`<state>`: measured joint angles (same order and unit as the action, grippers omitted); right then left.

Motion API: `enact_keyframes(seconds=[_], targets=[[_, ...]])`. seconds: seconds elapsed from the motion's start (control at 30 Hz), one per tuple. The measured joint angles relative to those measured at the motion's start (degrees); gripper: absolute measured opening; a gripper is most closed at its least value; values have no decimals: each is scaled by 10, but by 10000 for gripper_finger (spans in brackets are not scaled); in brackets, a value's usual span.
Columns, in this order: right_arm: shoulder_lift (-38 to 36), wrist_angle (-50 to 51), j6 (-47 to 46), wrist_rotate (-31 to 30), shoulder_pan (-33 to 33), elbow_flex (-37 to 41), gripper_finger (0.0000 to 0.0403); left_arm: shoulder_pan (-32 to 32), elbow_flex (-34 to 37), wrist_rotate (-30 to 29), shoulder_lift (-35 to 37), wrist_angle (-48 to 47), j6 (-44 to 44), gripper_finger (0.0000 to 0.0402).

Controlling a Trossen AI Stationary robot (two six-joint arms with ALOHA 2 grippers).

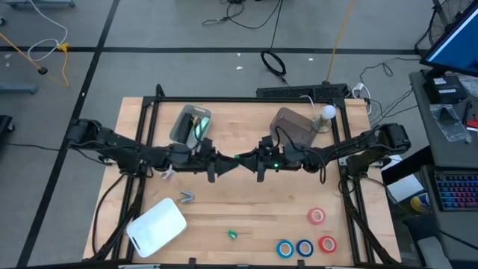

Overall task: Pick and place Stapler, Stapler remover, tape
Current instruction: Put the right small green stapler into the gray bin

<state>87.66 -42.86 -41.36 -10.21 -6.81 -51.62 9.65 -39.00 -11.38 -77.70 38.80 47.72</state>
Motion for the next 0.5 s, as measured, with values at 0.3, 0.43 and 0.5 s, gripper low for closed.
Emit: enact_keyframes(seconds=[0.3,0.43,0.5], targets=[[-1,10,-3,0,3,0,66,-18,-34,53,-37,-21,9,168],[-1,17,-6,9,3,0,66,-32,-34,88,-37,-22,19,168],[-1,18,-13,15,3,0,66,-37,-34,101,-36,-19,22,168]])
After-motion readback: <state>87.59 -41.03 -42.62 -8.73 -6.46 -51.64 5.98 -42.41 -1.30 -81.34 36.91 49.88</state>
